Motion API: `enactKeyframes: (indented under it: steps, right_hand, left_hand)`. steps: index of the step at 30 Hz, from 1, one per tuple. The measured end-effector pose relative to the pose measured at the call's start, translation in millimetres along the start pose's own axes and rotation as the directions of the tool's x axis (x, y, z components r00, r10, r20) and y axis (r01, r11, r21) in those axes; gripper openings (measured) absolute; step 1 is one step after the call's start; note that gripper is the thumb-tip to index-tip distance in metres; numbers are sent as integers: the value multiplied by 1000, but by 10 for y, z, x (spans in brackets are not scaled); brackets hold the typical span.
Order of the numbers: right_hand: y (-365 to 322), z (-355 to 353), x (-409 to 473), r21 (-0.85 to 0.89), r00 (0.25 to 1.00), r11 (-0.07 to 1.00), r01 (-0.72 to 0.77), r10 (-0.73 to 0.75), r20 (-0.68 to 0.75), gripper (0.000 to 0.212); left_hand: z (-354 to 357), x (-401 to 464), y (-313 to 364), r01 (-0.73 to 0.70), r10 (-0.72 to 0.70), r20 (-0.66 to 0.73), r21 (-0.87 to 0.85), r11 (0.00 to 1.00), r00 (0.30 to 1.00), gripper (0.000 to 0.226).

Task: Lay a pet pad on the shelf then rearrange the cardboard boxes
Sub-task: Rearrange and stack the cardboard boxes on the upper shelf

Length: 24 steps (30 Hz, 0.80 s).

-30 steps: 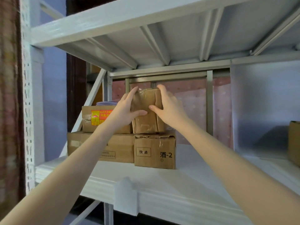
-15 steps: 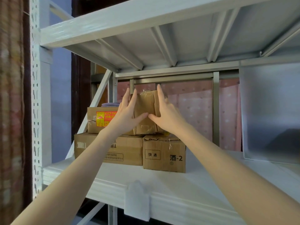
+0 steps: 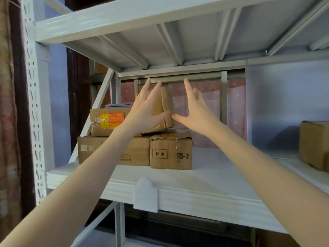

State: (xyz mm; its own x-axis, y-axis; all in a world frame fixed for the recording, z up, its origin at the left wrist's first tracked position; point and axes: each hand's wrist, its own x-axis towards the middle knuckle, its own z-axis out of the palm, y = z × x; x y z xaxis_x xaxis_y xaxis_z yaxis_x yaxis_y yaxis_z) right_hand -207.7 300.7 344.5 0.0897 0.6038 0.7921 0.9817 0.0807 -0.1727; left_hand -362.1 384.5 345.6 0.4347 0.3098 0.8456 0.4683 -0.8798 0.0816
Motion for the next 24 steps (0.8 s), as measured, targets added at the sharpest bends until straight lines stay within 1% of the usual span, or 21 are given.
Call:
enactKeyframes:
  steps: [4, 7, 14, 20, 24]
  right_hand:
    - [185, -307, -233, -57, 999, 998, -36, 34, -39, 103]
    - [426, -539, -430, -67, 994, 994, -88, 83, -64, 102]
    - [1130, -1259, -978, -194, 979, 960, -204, 198, -50, 97]
    - [1924, -1977, -1523, -294, 953, 908, -298, 299, -41, 95]
    - [2413, -2401, -1875, -366, 933, 864, -345, 357, -38, 92]
  left_hand:
    - [169, 15, 326, -83, 83, -14, -2, 997, 996, 87]
    - [363, 40, 648, -113, 113, -4, -79, 990, 994, 87]
    - [938, 108, 1542, -159, 175, 66, -202, 967, 982, 86]
    - [1475, 104, 2415, -183, 250, 180, -324, 928, 951, 89]
    - [1785, 70, 2996, -124, 282, 346, -415, 902, 895, 89]
